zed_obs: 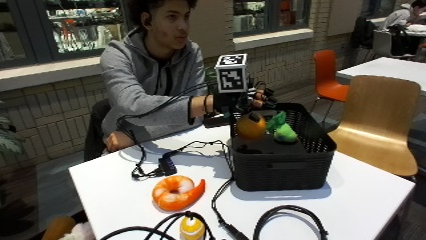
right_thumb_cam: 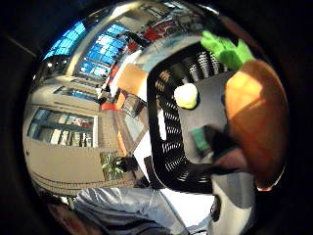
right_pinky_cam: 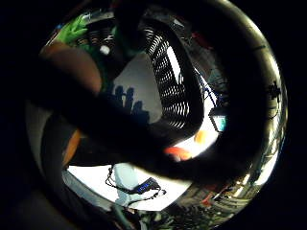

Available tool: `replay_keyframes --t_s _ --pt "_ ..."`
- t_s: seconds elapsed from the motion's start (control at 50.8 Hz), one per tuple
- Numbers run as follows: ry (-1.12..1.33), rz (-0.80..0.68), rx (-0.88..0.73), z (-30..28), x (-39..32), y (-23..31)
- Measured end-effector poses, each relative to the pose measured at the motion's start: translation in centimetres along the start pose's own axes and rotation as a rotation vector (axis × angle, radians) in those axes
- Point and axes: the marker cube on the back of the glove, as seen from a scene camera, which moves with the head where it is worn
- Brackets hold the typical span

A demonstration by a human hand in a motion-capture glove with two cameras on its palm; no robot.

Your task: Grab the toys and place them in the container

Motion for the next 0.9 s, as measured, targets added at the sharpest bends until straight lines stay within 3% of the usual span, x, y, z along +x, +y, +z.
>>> replay_keyframes --t_s 0.315,0.492,0.669,0.905 --pt "-0.053 0.027 0.029 -1.1 2.2 2.0" --pt "-0.016 0.080 0.072 -2.8 6.6 6.9" --pt "0.078 0.245 0.088 -3.3 13.5 12.9" --pt "-0.005 0.417 0.016 -0.4 21.1 18.8"
